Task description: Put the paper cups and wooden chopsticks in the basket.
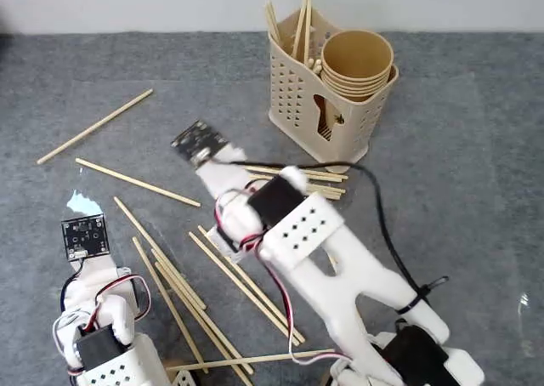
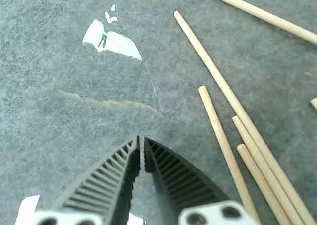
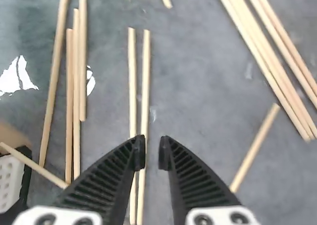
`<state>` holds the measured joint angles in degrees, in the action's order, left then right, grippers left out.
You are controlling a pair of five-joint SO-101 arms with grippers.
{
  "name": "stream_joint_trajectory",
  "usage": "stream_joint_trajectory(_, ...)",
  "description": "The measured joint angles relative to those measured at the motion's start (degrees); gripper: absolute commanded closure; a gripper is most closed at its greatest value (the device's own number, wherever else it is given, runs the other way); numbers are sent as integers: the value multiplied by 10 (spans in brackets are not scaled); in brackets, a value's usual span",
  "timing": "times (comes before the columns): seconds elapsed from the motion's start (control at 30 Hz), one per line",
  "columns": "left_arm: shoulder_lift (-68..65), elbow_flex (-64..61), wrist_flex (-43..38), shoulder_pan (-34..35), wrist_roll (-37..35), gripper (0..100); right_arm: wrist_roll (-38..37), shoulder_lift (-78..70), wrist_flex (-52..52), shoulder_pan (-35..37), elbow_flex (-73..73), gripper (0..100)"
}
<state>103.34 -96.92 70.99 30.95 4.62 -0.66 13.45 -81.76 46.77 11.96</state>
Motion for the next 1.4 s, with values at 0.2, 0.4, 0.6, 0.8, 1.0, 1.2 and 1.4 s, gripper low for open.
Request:
stream_joint_trajectory(0.2,0,0,0,0,0,986,0,-1,66,31,47,761)
stream_joint_trajectory(0.4,0,0,0,0,0,986,0,-47,135,62,94,789)
stream_joint_trajectory(0.6,0,0,0,0,0,986,0,-133,164,75,95,789)
stream_joint_trajectory(0.8,0,0,0,0,0,986,0,-218,213,75,95,789)
stream_joint_trajectory(1.0,0,0,0,0,0,986,0,-262,225,63,92,790)
stream_joint_trajectory(1.2,0,0,0,0,0,986,0,-273,225,34,84,935)
stream_joint_trajectory(1.4,0,0,0,0,0,986,0,-274,229,16,84,989)
